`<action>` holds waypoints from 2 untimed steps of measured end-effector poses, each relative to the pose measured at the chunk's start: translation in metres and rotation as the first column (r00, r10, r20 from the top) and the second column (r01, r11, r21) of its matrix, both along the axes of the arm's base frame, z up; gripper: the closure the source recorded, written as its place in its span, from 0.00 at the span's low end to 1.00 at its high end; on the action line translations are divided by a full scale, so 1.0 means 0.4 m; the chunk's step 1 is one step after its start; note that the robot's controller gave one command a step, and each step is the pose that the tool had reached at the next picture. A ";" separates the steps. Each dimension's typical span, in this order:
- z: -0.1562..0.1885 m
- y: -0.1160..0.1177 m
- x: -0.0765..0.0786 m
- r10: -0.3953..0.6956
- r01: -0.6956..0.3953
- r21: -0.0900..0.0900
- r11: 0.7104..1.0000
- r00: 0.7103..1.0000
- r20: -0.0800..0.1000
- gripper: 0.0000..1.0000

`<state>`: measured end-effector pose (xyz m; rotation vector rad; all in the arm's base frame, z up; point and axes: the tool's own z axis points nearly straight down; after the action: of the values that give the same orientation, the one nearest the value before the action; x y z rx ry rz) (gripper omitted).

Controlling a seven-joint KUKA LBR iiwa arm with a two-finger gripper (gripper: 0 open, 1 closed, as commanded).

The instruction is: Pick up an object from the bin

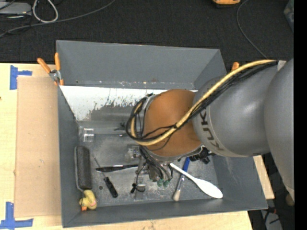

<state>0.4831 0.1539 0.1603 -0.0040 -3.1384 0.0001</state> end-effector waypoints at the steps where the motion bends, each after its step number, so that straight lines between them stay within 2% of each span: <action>1: -0.201 -0.105 0.153 -0.021 0.021 0.002 1.000 1.000 0.005 0.00; 2: -0.227 -0.137 0.192 0.102 -0.102 0.004 0.995 0.995 0.006 0.00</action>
Offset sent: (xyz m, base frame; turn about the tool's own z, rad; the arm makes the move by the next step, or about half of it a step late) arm 0.0775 -0.0563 -0.0903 -0.1007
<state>0.5601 0.0991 0.0694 0.1567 -3.1405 -0.0066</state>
